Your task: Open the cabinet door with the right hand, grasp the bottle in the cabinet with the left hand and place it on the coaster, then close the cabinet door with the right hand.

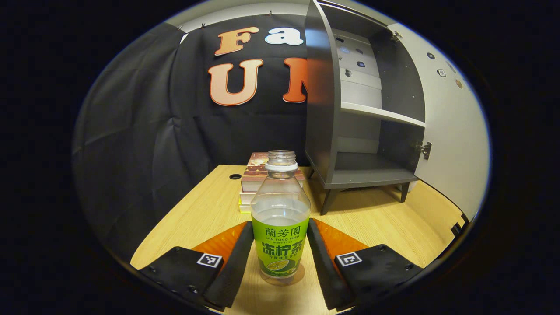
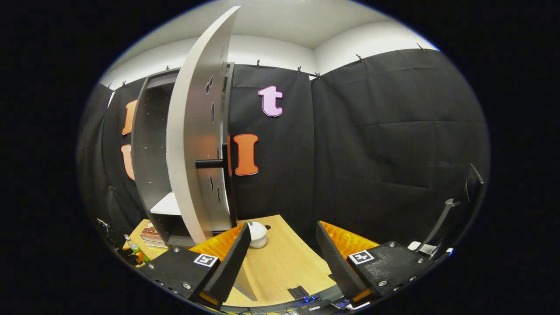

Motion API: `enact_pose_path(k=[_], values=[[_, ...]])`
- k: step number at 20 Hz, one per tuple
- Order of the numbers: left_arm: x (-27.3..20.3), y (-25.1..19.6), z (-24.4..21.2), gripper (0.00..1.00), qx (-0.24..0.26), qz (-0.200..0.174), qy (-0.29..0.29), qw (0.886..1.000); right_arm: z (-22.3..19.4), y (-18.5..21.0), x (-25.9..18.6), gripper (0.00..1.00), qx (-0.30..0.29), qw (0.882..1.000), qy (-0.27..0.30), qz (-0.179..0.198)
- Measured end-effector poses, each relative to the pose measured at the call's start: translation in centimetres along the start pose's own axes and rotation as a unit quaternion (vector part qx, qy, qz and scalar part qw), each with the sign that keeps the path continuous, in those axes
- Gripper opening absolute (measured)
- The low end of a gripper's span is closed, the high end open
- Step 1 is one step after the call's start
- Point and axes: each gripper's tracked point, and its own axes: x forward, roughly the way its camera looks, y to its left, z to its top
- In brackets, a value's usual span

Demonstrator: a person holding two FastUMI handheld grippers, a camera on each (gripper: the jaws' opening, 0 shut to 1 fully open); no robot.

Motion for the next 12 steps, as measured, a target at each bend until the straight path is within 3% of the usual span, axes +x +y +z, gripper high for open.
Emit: enact_pose_path(k=[12], values=[[0.8, -0.7, -3.0, 0.81, -0.005, 0.007, 0.000, 1.000, -0.1, -0.3, 0.3, 0.93, -0.017, 1.000, 0.012, -0.016]])
